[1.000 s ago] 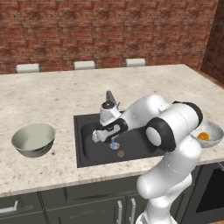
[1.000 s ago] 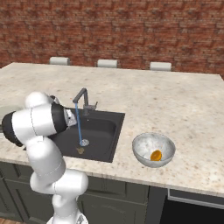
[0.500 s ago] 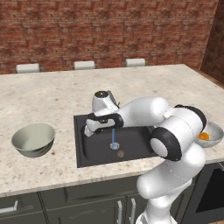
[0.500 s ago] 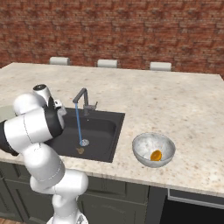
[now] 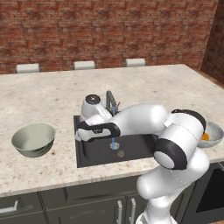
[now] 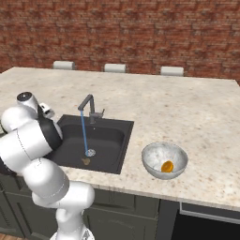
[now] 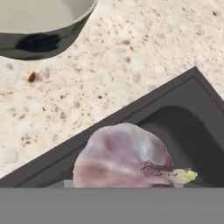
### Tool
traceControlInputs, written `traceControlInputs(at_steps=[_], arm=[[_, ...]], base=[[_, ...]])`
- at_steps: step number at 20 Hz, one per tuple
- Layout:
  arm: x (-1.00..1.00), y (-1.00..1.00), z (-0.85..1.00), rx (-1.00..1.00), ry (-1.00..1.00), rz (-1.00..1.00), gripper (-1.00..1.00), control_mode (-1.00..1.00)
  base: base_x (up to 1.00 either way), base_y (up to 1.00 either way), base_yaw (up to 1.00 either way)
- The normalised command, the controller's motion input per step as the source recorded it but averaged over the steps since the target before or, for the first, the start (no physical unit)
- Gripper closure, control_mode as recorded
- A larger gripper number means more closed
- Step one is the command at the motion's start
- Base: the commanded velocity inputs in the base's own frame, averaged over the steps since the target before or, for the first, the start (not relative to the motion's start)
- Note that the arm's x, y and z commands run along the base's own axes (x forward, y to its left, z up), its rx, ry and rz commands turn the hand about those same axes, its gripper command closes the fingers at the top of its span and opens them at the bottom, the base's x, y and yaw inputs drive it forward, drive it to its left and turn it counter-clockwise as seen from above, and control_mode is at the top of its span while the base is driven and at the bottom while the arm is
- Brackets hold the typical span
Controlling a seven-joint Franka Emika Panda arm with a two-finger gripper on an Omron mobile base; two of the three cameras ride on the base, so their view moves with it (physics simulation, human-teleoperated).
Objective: Pick the garlics from the sink and place them in one bowl. Place the orange in the other bowl. Then turn off the sink faucet.
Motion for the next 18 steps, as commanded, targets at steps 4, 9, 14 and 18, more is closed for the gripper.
traceControlInputs(at_steps=[4,9,14,18], arm=[[-0.10,0.39,0.19,0.00,-0.12,0.31,1.00,-1.00],[-0.03,0.34,0.56,0.05,0.06,0.30,1.00,-1.00],[0.00,0.35,0.47,0.02,0.04,0.20,1.00,-1.00],[0.00,0.67,0.01,-0.02,0.00,0.13,1.00,-1.00]], base=[[0.00,0.00,0.00],[0.00,0.00,0.00],[0.00,0.00,0.00],[0.00,0.00,0.00]])
